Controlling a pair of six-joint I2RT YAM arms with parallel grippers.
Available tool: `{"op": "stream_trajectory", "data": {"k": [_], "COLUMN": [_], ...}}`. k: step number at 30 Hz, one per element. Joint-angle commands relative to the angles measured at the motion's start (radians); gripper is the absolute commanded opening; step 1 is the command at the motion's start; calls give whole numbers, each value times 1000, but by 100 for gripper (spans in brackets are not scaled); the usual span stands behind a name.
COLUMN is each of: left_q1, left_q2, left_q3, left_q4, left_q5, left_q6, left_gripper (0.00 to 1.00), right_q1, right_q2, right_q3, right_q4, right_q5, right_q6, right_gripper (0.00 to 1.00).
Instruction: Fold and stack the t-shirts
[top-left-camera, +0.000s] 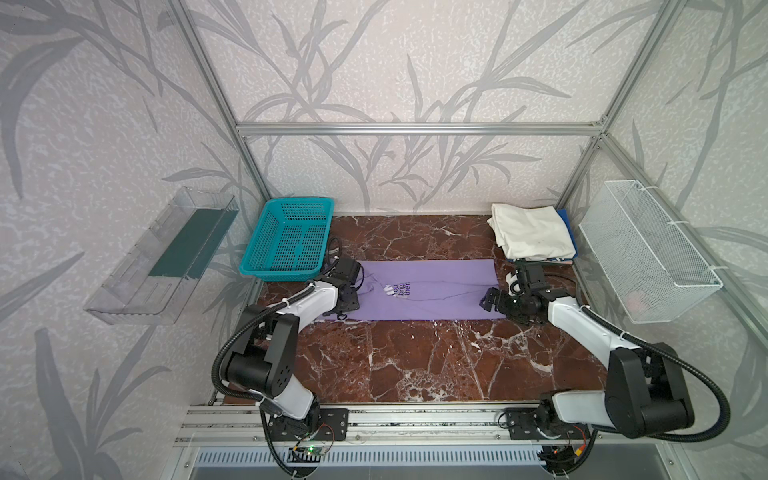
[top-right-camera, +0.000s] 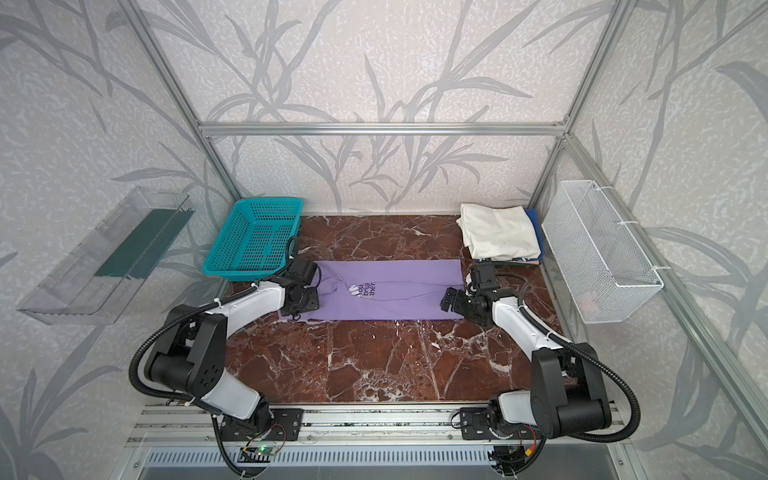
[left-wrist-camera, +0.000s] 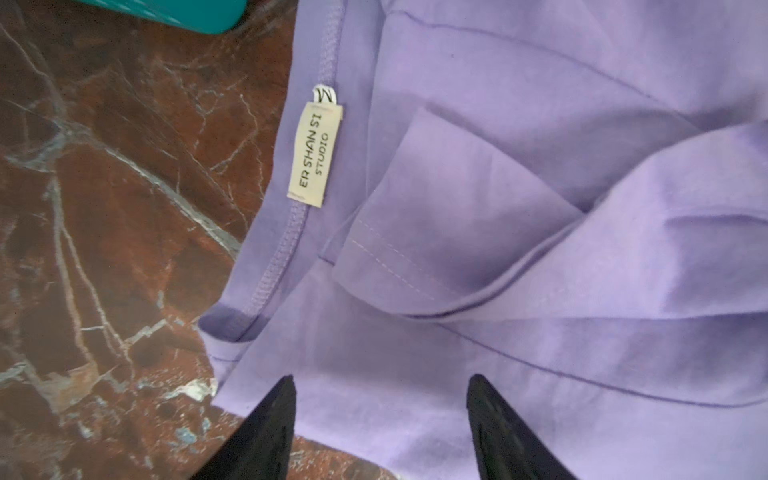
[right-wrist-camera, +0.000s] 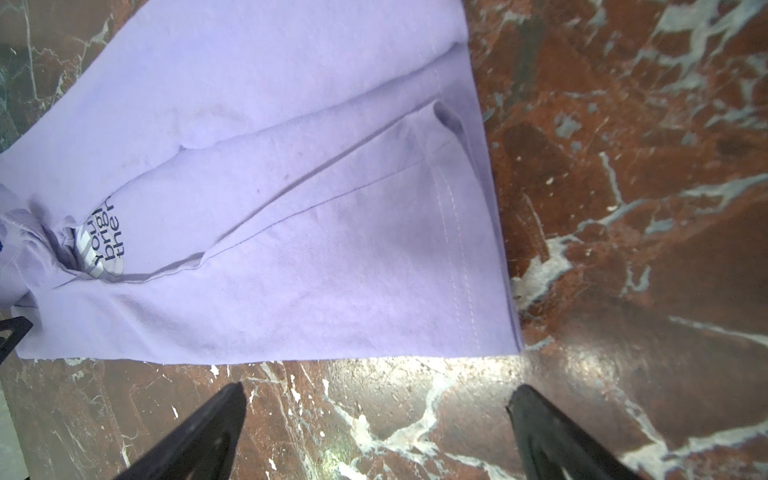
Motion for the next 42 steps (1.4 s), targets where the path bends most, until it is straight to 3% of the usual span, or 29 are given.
{"op": "stream_trajectory", "data": {"k": [1, 14, 35, 42], "left_q1": [5, 12, 11, 12], "left_q2": [-14, 106, 286, 325], "left_q3": [1, 74, 289, 321], "left_q4": [71, 88, 57, 66], "left_q5": [59, 9, -38, -27], "left_q6": [-10, -1, 53, 69], "left_gripper": [60, 43, 41, 34], "right_q1": [-5, -4, -7, -10], "right_q2": [-24, -27, 27, 20], "right_q3": [-6, -27, -23, -21], "right_q4": [-12, -18, -72, -83], "right_q5": [-12, 2, 31, 31], "right_q6": [1, -7, -7, -7], "right_gripper": [99, 99, 99, 99]}}
